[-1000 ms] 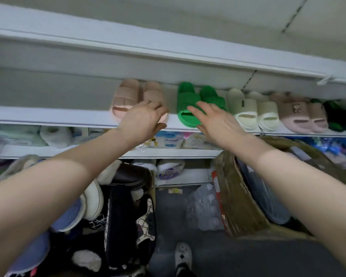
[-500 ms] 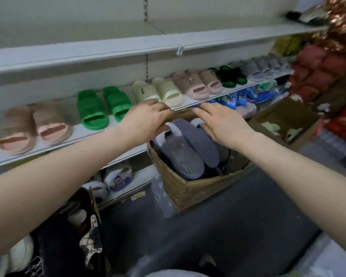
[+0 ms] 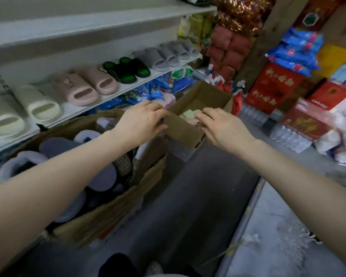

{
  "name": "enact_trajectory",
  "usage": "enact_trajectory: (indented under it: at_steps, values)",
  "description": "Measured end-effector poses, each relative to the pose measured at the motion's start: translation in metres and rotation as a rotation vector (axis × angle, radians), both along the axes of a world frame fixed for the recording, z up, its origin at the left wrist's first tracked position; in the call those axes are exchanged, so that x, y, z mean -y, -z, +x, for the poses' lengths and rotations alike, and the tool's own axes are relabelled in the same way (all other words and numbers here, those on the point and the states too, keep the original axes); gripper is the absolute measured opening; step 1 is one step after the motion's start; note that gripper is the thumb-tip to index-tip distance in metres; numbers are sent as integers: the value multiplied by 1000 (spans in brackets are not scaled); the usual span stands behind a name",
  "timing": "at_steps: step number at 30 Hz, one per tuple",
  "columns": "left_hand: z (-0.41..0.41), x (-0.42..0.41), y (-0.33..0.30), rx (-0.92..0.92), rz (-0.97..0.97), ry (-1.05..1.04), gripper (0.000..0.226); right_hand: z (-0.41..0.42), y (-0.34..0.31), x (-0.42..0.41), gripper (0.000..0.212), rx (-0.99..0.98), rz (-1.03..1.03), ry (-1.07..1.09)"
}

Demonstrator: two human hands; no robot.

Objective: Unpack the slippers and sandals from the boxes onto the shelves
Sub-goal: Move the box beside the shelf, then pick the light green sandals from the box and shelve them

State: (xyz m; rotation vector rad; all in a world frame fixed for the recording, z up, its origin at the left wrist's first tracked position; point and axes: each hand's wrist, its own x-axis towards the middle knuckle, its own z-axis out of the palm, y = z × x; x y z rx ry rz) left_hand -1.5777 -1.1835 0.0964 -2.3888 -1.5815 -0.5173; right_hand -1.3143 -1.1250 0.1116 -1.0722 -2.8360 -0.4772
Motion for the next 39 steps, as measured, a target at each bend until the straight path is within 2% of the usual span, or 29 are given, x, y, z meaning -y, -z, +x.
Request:
enact_trajectory:
  at_steps: [7,14,17,26,30,39]
  values:
    - [53,-105,25,90,-99,35,37,60,18,-75,49,-38,-72,124]
    - [73,-231,61,147,-163,24,36,84,54,-201,49,-2,-130,187]
    - [74,-287,76,218,-216,2,34,81,62,-259,50,32,-173,173]
    - [82,-419,112,210,-302,-92,33,85,102,-424,44,57,-256,90]
    - [92,-461,144,256,-342,-224,31,90,138,-501,49,86,-342,49]
    - [157,-523,256,516,-612,-653,30,98,240,-667,46,124,-611,-119]
